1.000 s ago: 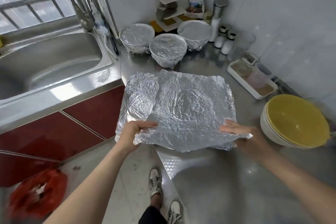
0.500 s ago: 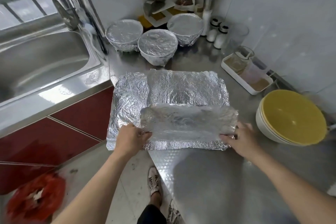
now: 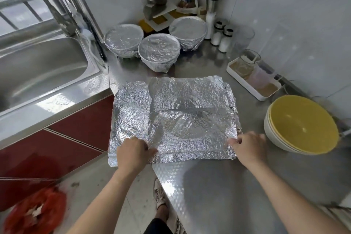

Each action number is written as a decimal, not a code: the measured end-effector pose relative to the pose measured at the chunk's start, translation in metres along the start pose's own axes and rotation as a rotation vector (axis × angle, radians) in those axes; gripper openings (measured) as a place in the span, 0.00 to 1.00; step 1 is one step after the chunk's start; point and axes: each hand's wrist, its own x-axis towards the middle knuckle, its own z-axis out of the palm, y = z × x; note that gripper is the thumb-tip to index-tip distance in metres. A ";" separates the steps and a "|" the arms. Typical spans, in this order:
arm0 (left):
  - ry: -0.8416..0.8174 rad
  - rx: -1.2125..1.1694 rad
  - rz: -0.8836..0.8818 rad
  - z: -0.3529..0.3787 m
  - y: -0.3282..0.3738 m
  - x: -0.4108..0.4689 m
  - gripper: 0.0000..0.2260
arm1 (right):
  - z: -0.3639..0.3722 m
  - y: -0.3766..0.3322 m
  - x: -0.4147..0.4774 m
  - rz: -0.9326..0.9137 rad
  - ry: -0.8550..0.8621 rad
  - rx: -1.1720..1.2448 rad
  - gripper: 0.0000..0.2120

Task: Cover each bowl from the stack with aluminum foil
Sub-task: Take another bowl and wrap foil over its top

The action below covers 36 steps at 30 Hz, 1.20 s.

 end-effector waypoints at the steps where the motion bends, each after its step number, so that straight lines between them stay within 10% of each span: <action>1: 0.006 0.019 0.011 0.001 0.000 -0.002 0.24 | -0.003 -0.002 -0.002 0.019 0.003 0.000 0.19; 10: 0.080 -0.092 -0.069 0.003 0.008 -0.014 0.16 | -0.009 -0.012 -0.015 0.132 0.030 0.195 0.06; 13: 0.181 -0.235 0.043 -0.002 0.029 -0.020 0.13 | -0.004 -0.017 -0.020 0.041 0.196 0.110 0.21; 17: 0.071 -0.346 0.201 0.008 0.069 -0.024 0.09 | -0.012 -0.072 -0.041 -0.147 0.040 0.672 0.06; 22: -0.006 -0.327 0.157 0.029 0.075 -0.014 0.12 | 0.010 -0.110 -0.050 0.354 -0.497 1.537 0.08; 26: -0.029 -0.385 0.128 0.036 0.068 -0.013 0.14 | 0.010 -0.081 -0.036 0.711 -0.403 1.864 0.08; 33: -0.101 -0.415 0.144 0.024 0.069 -0.009 0.07 | -0.001 -0.039 -0.014 0.824 -0.195 1.863 0.10; 36: 0.132 -0.617 0.022 0.005 0.059 0.011 0.07 | 0.005 -0.047 -0.016 0.794 -0.103 1.772 0.11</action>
